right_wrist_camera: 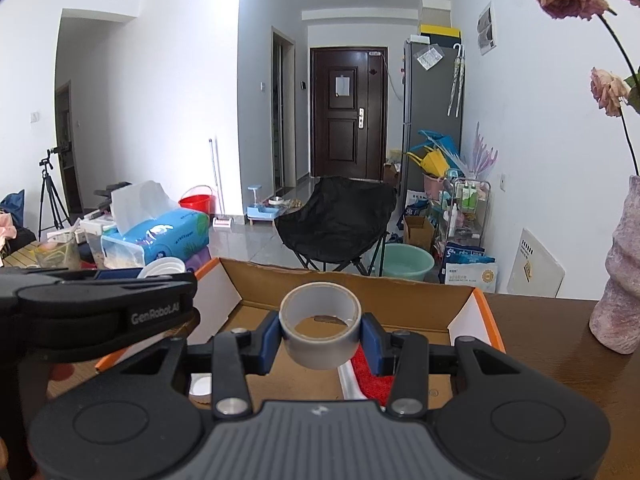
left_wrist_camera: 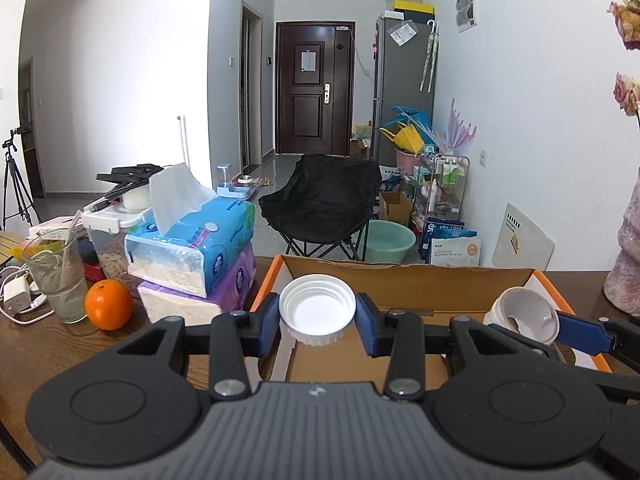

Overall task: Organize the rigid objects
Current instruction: 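Open the left tool to drop the cap while the right tool releases the tape roll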

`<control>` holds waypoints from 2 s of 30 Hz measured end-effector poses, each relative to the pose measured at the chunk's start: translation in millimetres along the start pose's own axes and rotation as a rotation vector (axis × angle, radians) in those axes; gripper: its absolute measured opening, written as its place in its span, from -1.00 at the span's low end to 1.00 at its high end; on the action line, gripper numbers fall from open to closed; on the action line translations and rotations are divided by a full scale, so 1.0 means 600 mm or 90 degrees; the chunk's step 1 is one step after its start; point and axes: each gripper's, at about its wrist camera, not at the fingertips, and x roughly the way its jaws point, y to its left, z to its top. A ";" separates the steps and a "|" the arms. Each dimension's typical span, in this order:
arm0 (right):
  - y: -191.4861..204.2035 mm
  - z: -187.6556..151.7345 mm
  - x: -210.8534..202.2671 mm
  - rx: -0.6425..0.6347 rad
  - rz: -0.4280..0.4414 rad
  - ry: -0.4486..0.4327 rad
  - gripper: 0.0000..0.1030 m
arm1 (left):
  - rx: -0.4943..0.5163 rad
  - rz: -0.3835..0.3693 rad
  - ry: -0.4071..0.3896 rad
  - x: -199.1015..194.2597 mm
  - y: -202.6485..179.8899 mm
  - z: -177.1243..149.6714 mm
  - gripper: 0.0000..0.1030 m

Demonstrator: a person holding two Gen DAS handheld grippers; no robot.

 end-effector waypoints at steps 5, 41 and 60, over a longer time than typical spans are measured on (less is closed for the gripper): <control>-0.002 0.003 0.016 0.000 -0.013 0.018 -0.19 | 0.005 0.000 0.018 0.024 0.000 -0.003 -0.19; -0.040 0.012 0.022 0.072 -0.093 0.039 0.96 | 0.001 0.037 0.035 0.035 0.019 -0.013 1.00; -0.036 0.008 0.004 0.066 -0.096 0.028 1.00 | -0.007 0.038 0.027 0.021 0.025 -0.013 1.00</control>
